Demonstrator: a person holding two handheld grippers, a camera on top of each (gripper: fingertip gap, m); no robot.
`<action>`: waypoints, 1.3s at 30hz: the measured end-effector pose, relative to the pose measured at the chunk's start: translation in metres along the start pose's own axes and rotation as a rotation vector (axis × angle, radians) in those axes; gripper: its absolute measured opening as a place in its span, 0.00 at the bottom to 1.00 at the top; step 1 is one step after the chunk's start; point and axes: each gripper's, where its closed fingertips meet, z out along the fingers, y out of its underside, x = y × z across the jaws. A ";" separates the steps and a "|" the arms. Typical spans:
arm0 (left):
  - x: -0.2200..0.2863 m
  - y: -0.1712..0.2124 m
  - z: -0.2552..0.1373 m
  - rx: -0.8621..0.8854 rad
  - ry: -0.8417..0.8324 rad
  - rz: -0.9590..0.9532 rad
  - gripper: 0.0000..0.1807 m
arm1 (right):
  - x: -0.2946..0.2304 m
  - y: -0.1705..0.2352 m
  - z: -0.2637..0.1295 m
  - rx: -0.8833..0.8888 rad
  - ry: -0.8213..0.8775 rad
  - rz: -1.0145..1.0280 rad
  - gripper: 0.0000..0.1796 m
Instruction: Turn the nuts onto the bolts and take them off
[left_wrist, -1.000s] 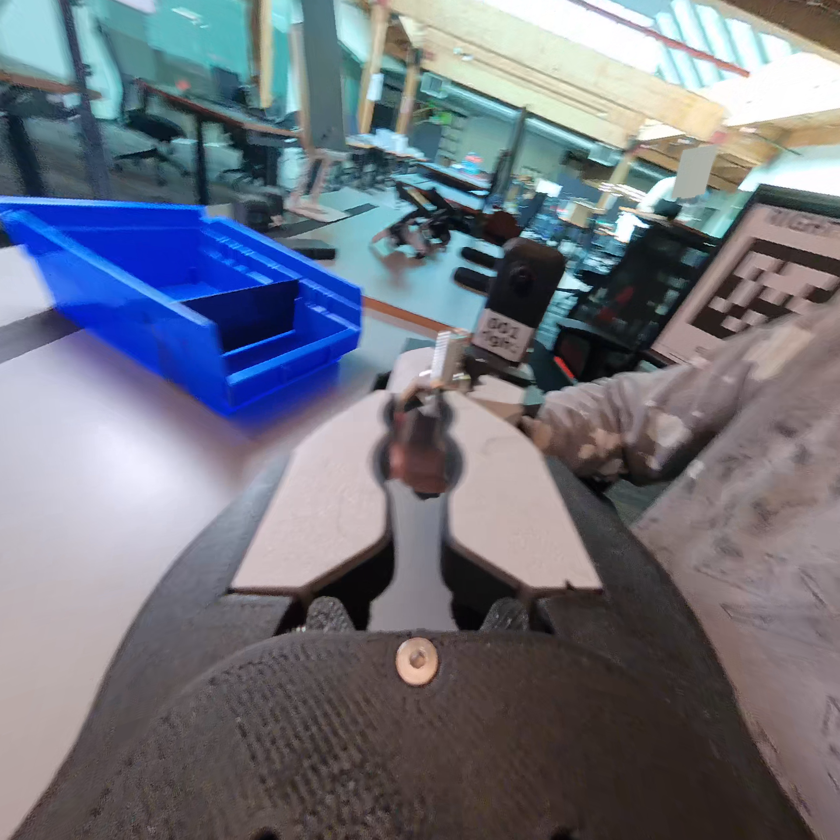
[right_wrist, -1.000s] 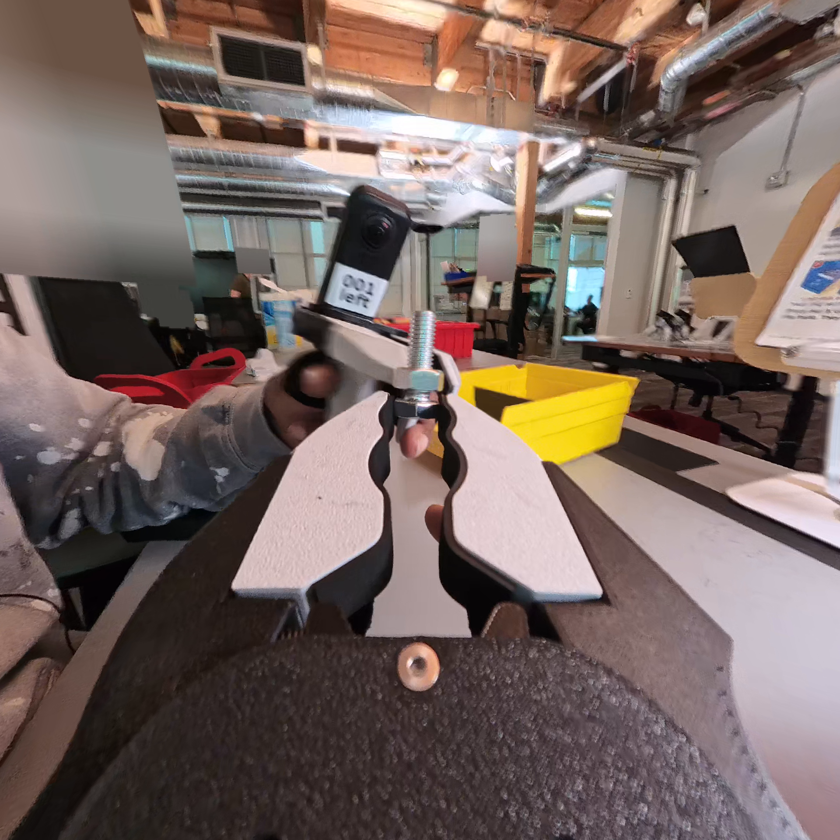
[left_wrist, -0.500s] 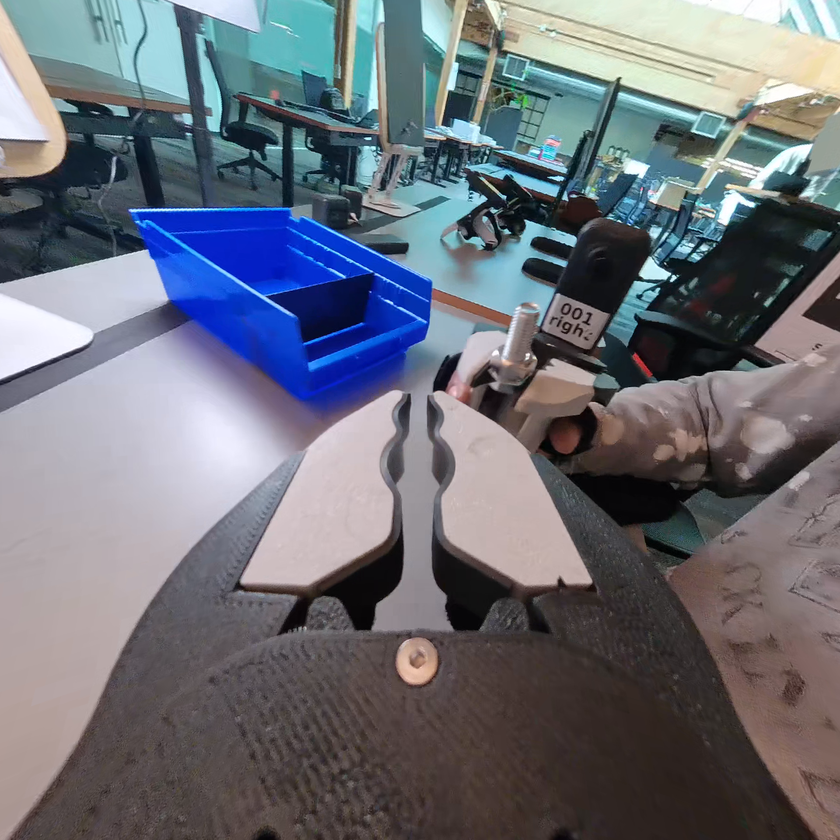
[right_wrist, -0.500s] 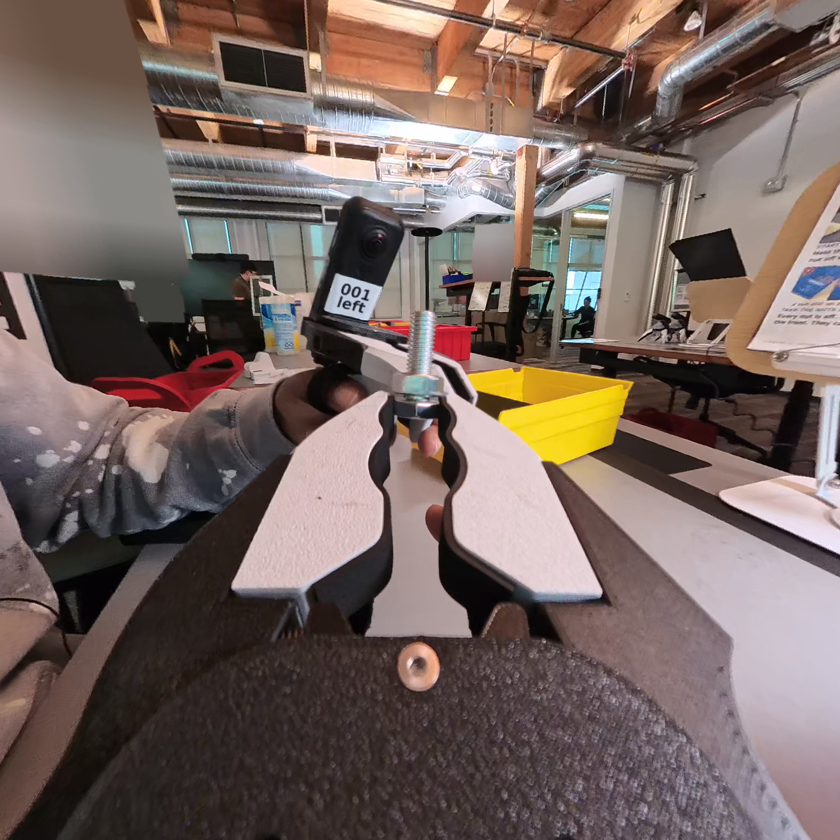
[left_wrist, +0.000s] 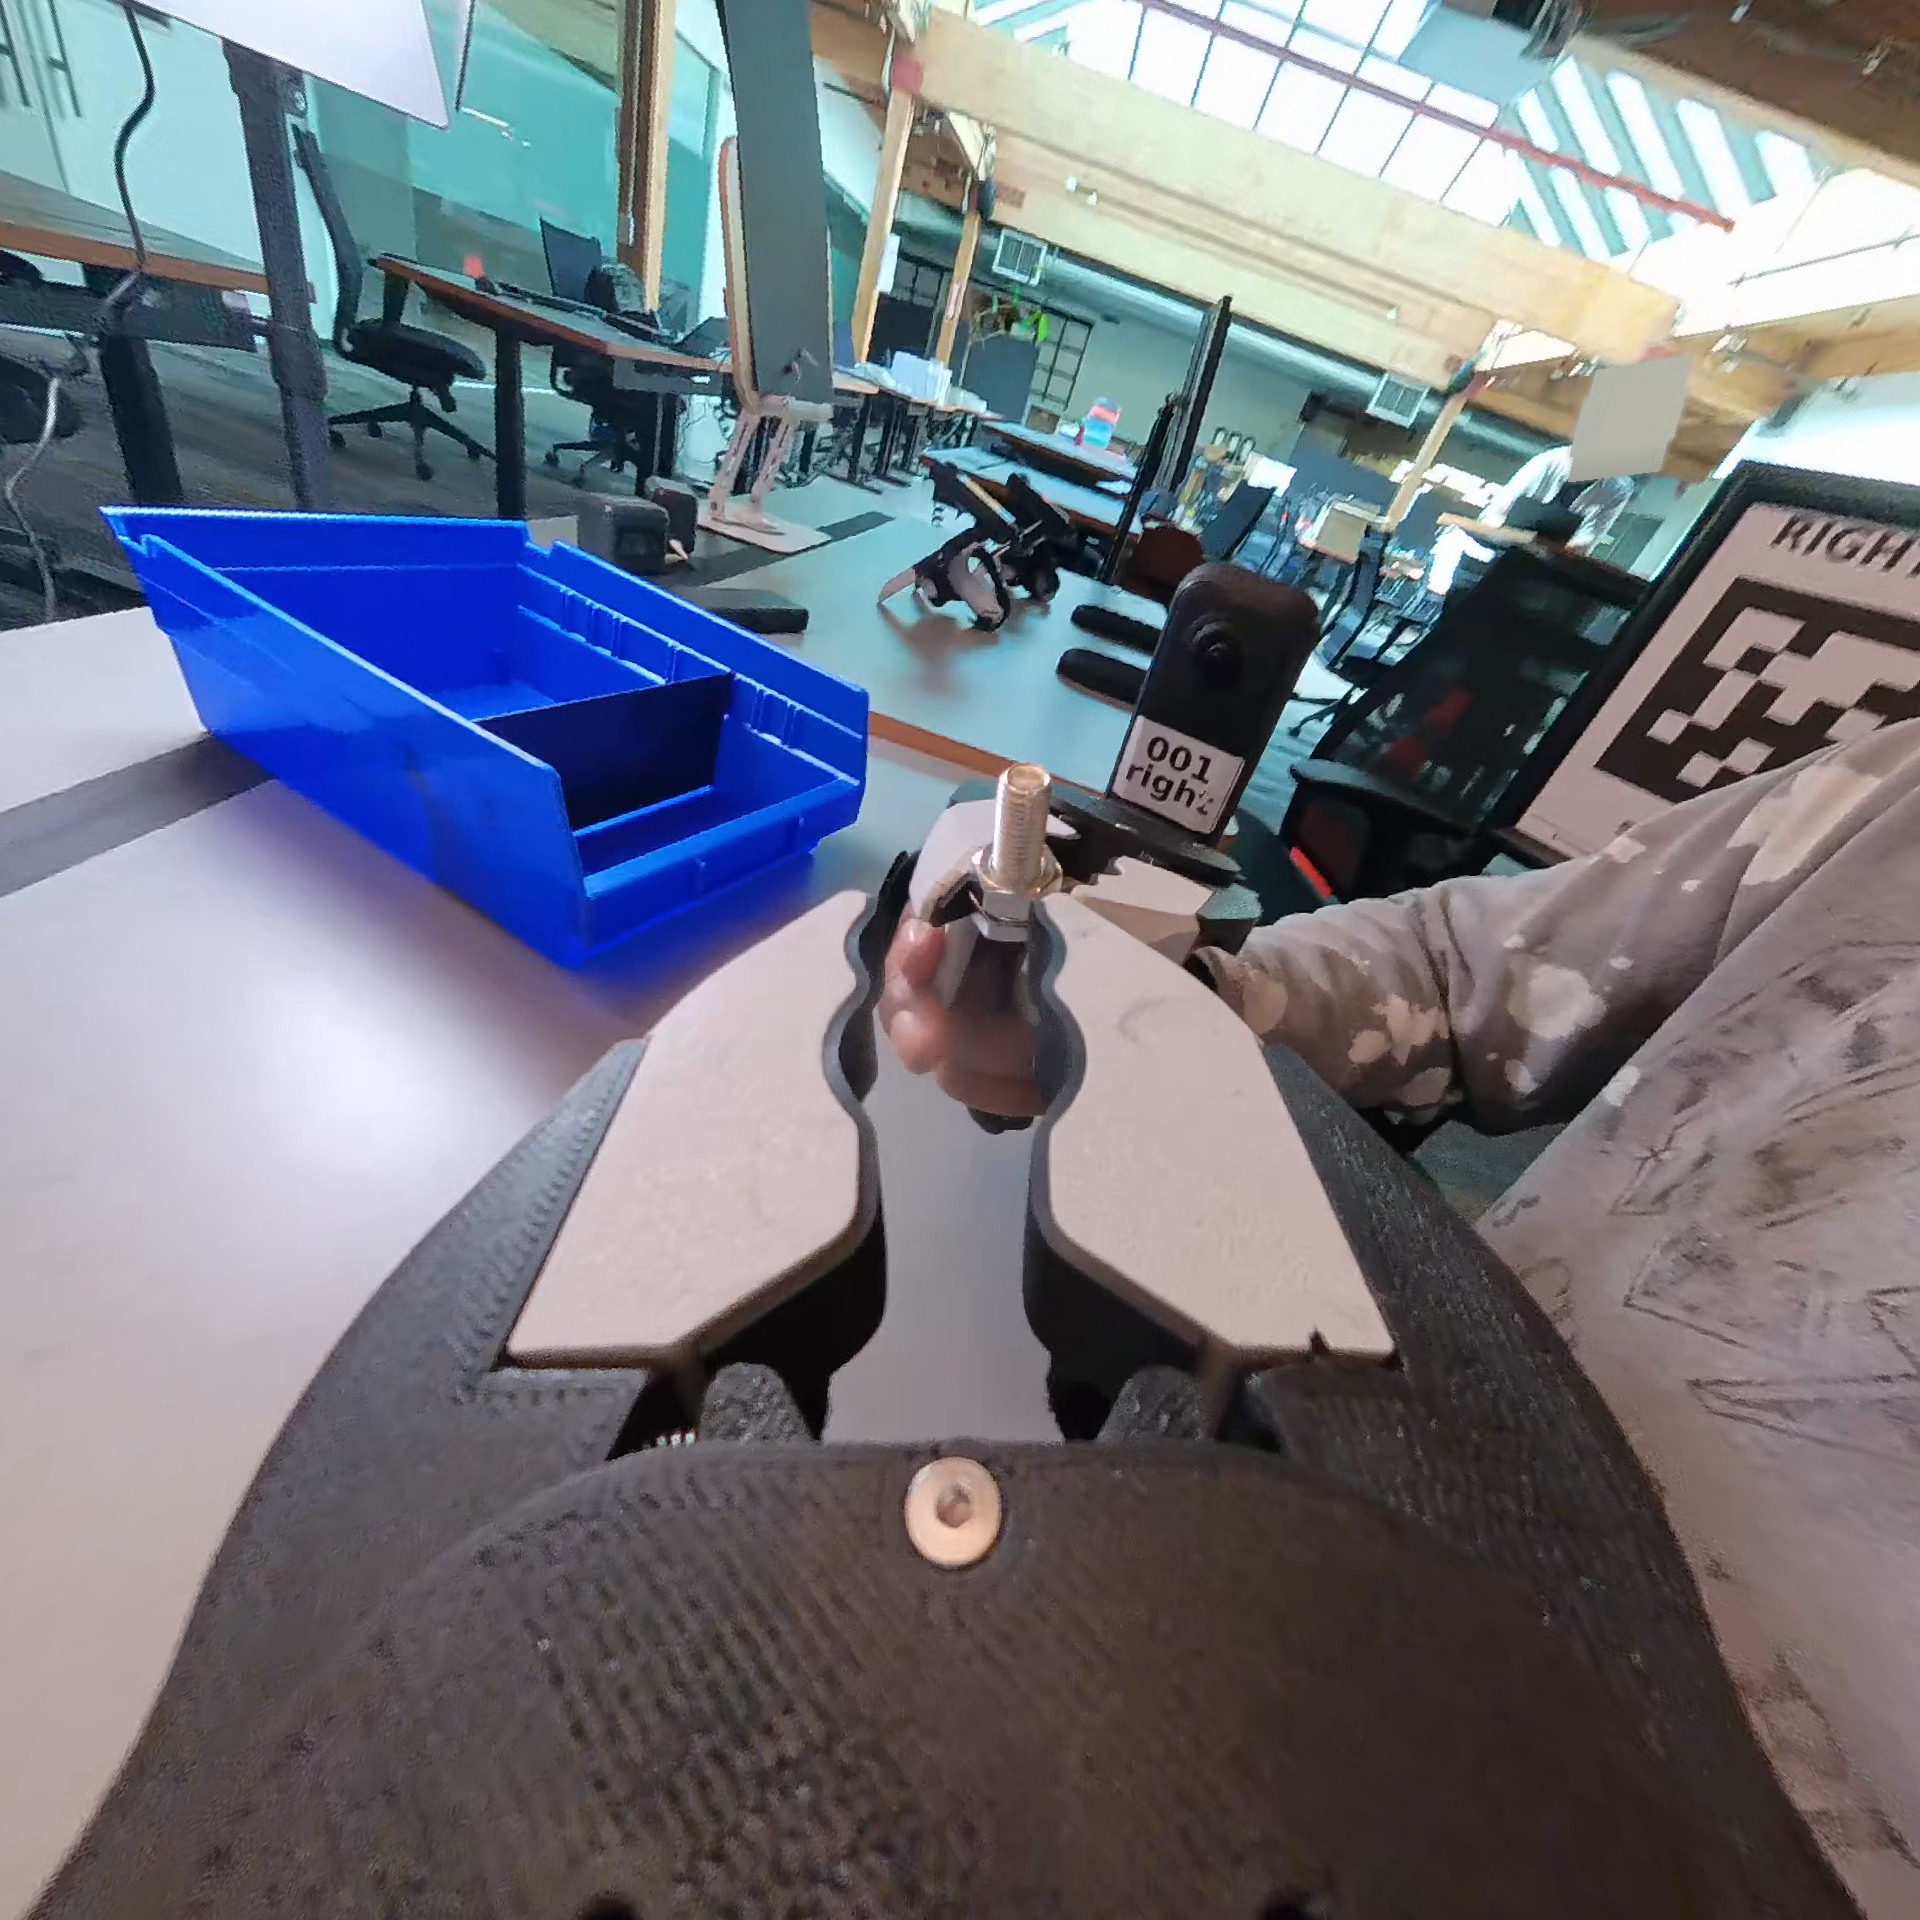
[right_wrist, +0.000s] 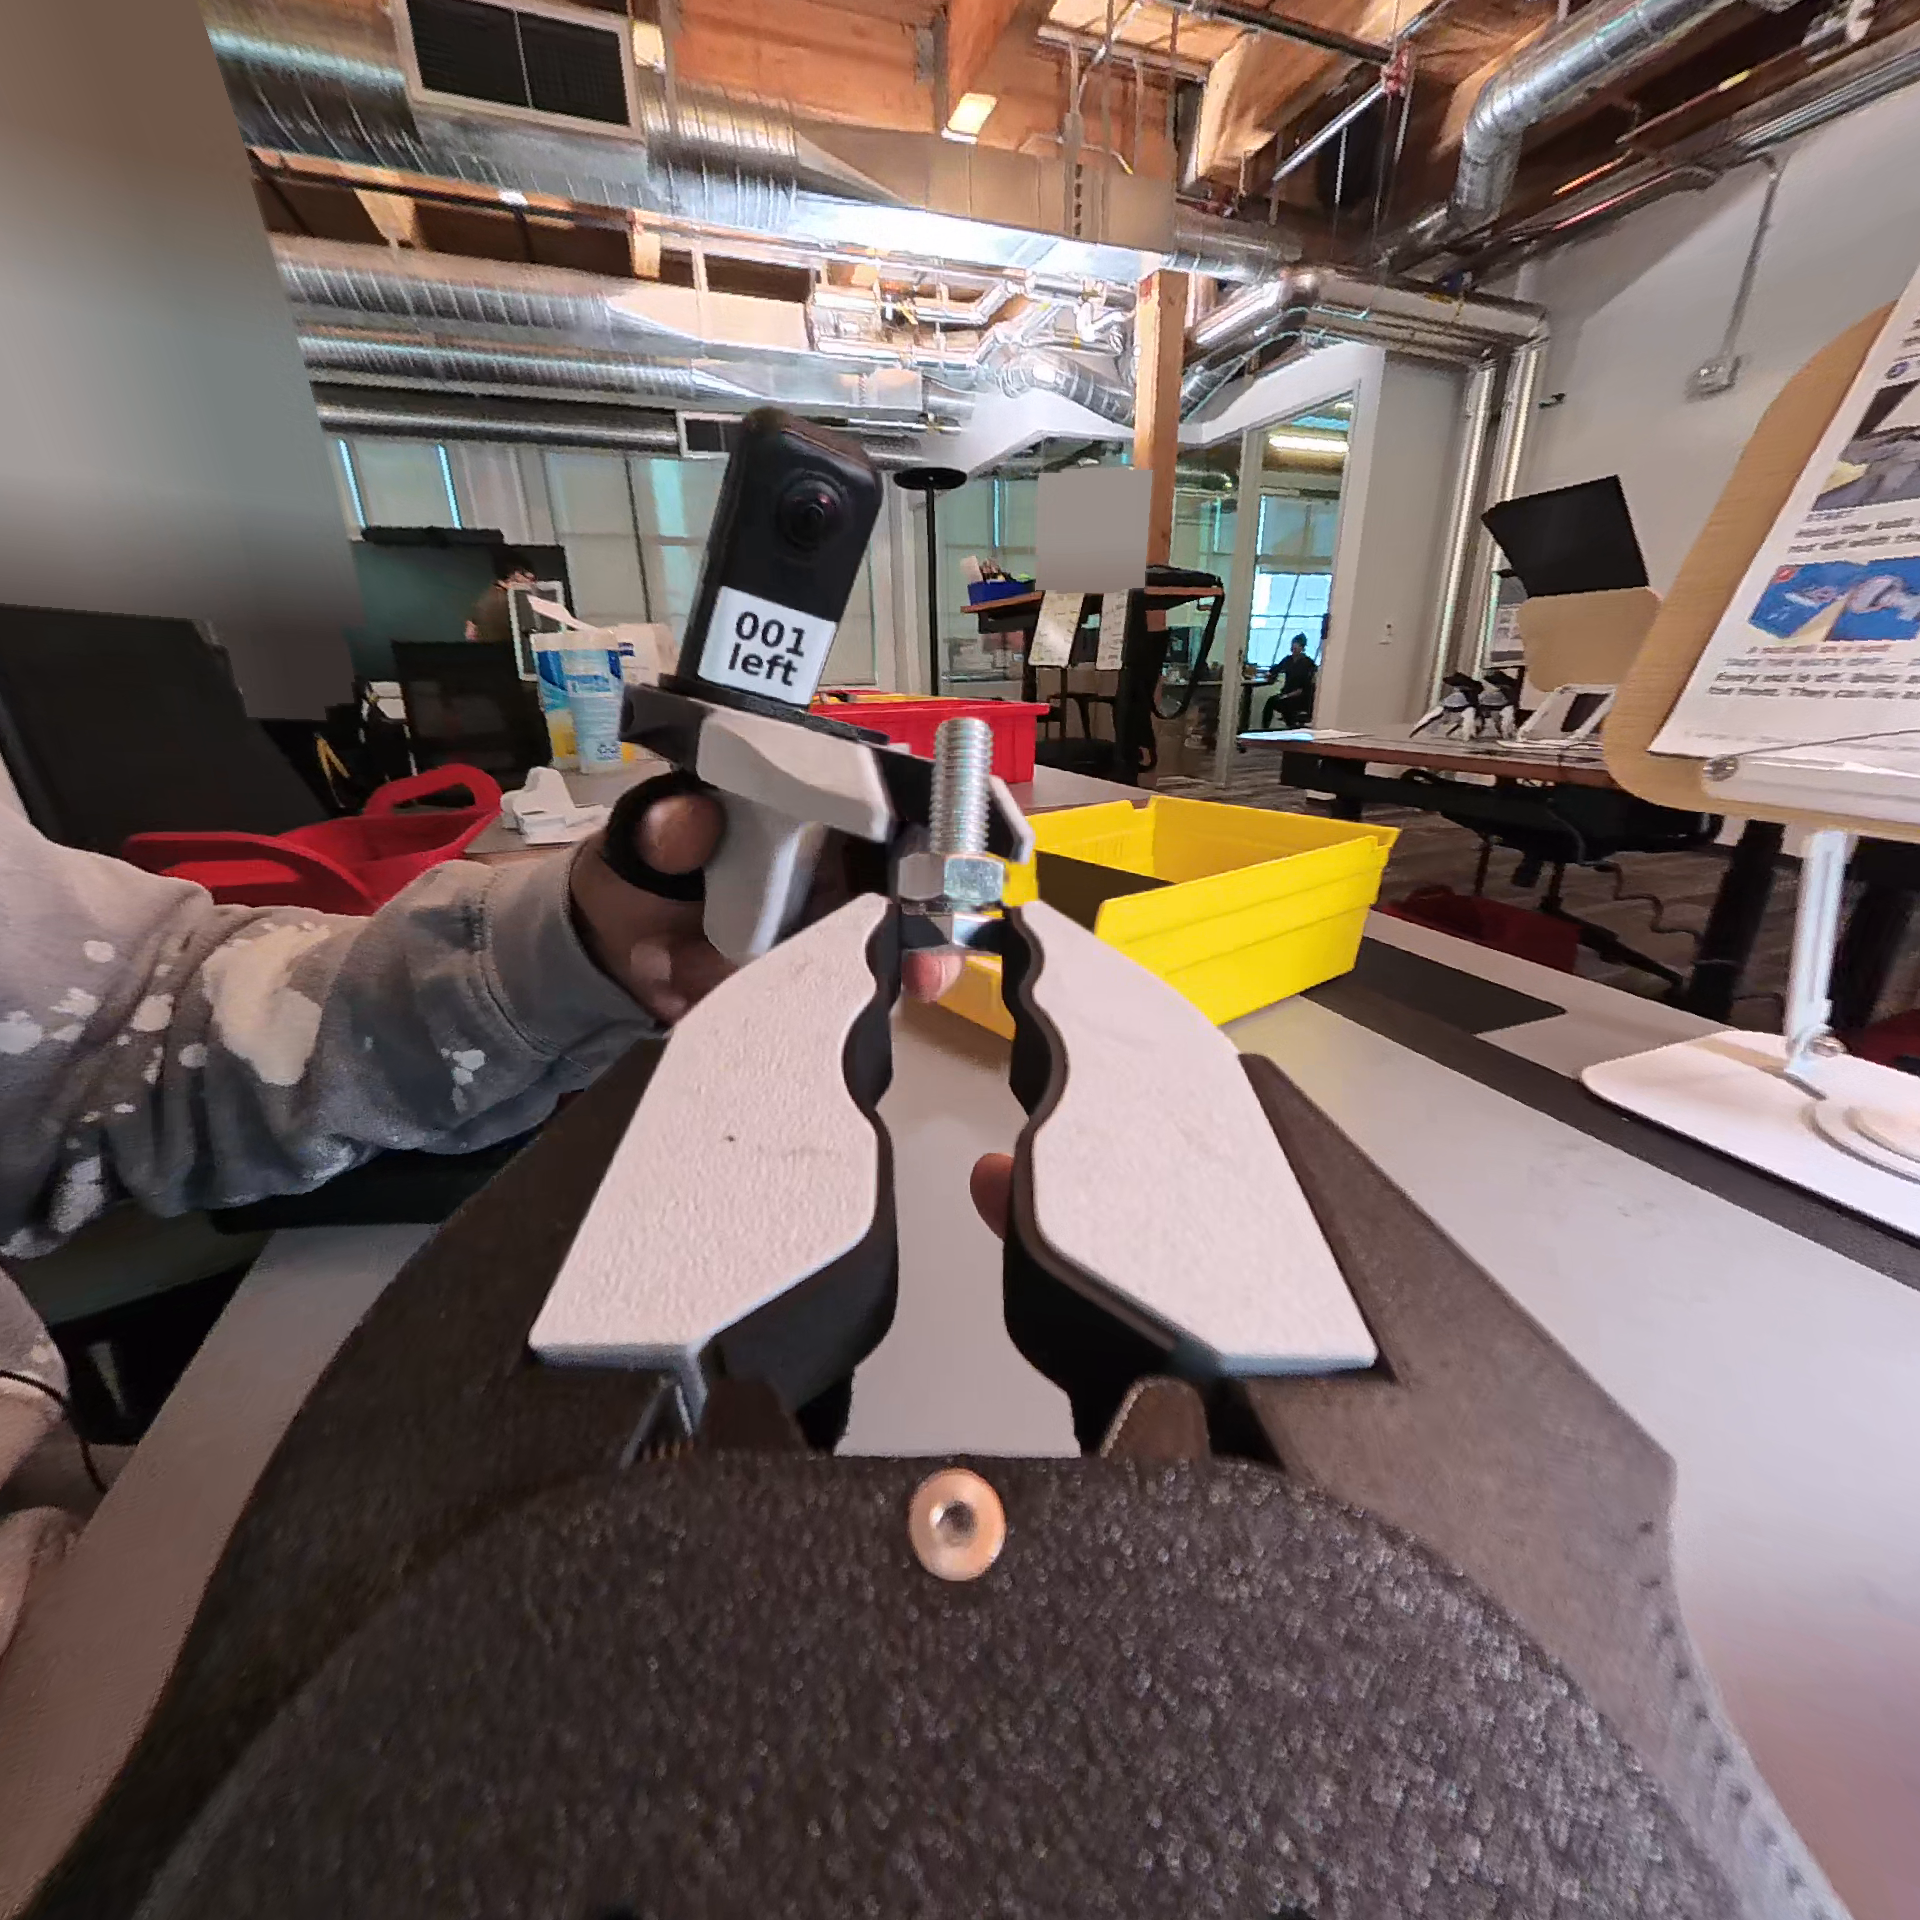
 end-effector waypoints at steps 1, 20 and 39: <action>-0.001 -0.002 -0.002 0.008 0.007 -0.016 0.15 | 0.003 0.000 -0.001 0.001 0.011 0.001 0.10; 0.012 0.019 0.010 -0.061 0.076 0.036 0.15 | -0.001 0.014 0.006 -0.070 0.003 -0.001 0.10; -0.081 0.005 -0.029 0.117 -0.336 0.090 0.10 | 0.236 -0.019 -0.077 -0.598 0.696 -0.237 0.10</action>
